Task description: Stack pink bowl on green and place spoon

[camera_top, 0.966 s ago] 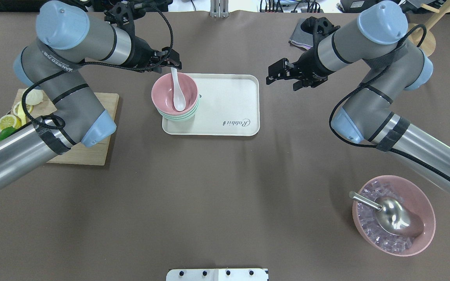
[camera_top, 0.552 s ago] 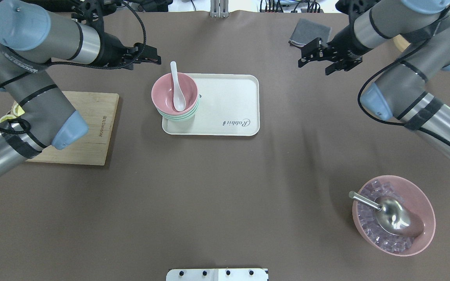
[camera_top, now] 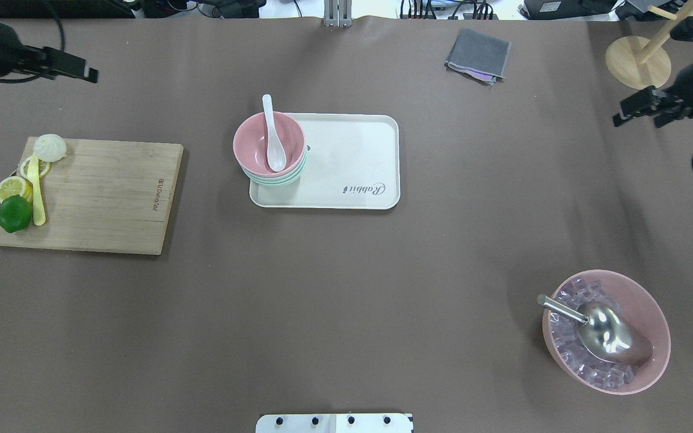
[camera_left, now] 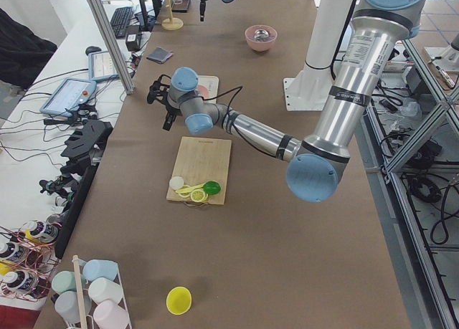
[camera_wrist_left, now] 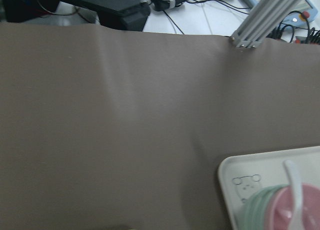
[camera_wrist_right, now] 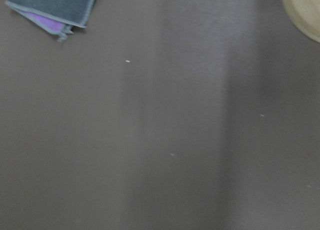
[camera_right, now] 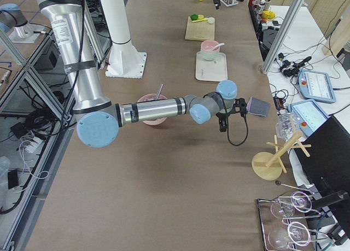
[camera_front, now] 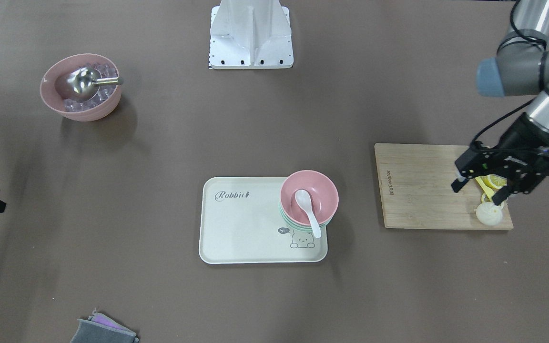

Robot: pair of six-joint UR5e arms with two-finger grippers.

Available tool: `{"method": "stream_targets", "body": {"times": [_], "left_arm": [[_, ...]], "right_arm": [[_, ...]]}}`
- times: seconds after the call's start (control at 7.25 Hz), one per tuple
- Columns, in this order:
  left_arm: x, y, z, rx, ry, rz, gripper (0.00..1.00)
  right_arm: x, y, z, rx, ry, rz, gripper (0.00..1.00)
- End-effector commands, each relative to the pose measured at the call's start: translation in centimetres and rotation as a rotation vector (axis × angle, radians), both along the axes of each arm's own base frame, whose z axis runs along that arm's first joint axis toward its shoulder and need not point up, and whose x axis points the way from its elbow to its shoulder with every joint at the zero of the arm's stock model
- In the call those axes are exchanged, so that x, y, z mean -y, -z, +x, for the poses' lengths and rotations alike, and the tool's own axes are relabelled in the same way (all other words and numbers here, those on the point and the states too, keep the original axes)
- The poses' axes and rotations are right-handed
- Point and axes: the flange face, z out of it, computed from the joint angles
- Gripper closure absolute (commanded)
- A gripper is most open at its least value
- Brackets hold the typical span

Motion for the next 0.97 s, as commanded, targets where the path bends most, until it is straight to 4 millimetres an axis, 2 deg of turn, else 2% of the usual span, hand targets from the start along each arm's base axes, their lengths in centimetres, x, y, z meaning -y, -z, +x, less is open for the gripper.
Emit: {"method": "stream_targets", "body": {"times": [0.0,0.14,0.28,0.41,0.55,0.69,0.83], "left_arm": [[-1.6,-8.6,-6.9,0.137,-0.079,-0.030,0.02],[-2.5,-12.1,-9.2,0.145,-0.051,-0.082,0.02],[-3.6,-14.1,-9.6,0.155,-0.049,-0.110,0.02],[-5.4,-18.2,-10.2,0.177,-0.049,-0.192,0.02],[-5.9,-23.2,-11.3,0.194,-0.039,-0.289,0.02],[-5.6,-24.6,-13.4,0.200,-0.020,-0.313,0.02],[-5.5,-24.9,-15.0,0.233,-0.073,-0.299,0.02]], "right_arm": [[-3.4,-8.6,9.4,-0.176,0.049,-0.054,0.00],[-4.5,-10.7,12.7,-0.251,0.085,-0.098,0.00],[-5.8,-12.1,14.6,-0.255,0.115,-0.117,0.00],[-6.2,-11.9,16.8,-0.240,0.080,-0.132,0.00],[-5.9,-9.1,16.6,-0.250,0.085,-0.163,0.00],[-4.5,-4.8,16.6,-0.243,0.093,-0.233,0.00],[-5.1,-4.1,16.6,-0.235,0.096,-0.250,0.00]]}}
